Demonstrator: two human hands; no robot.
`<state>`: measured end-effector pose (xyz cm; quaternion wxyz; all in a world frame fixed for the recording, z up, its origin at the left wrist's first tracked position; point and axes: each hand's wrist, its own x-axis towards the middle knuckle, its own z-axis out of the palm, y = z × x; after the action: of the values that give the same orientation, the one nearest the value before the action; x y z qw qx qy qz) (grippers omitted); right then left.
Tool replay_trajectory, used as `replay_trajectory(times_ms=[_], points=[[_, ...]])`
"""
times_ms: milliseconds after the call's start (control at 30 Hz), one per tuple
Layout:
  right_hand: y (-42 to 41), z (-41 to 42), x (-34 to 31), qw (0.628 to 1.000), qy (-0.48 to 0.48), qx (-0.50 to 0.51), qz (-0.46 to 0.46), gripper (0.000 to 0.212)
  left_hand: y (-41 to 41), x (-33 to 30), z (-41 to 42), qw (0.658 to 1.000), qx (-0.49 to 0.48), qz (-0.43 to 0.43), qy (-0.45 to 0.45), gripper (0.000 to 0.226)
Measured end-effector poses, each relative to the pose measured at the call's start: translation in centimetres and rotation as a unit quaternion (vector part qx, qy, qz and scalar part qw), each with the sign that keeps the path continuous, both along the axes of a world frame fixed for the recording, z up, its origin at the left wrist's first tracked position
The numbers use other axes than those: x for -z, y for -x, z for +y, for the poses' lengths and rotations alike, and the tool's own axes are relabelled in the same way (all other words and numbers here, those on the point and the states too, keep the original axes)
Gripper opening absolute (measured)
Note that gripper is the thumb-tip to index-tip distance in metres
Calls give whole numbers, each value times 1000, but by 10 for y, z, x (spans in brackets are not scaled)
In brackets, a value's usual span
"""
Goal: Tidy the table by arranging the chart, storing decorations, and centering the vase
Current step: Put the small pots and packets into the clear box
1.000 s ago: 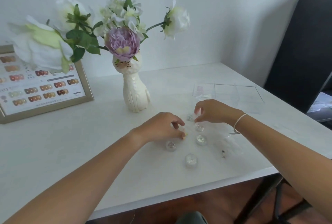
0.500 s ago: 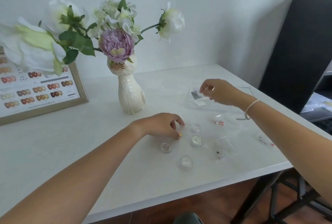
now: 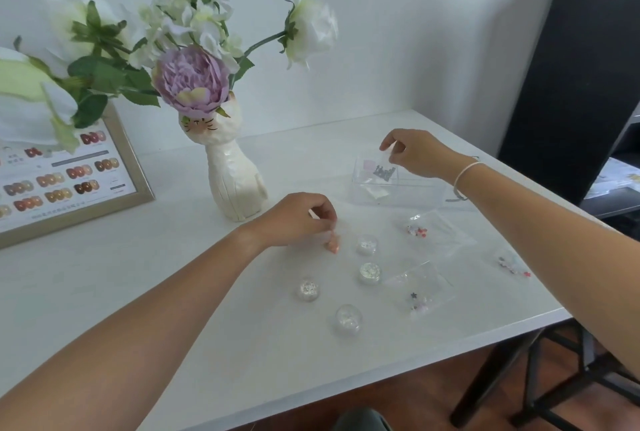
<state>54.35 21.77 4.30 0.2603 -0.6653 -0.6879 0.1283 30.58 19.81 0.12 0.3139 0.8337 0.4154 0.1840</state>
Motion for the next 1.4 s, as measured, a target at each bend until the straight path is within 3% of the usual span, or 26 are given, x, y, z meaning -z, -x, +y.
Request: replay_trajectory(times_ms=[367,533,700,1067,1300,1400], points=[[-2,6,16,998,33,-46,12,17,-26,-40,35,993,-49,-100,-46,17],[-7,3,21,999,-35,-30,-28,19,-41,-42,48,991,-60,-111,-41,11],[-19,-12,14,994,-100,9,45,19,-58,-43,60,987,-73,-139,-36,8],[-18,-66,16,992,-96,-31,69,20,-85,-24,77,991,-85,-80,-64,11],[-8,-77,28,994,-39,-91,53,26,-85,-12,74,983,-74,24,-165,26],[0,-80,37,991,-2,-121,49,27,-77,-12,69,978,-78,28,-191,33]])
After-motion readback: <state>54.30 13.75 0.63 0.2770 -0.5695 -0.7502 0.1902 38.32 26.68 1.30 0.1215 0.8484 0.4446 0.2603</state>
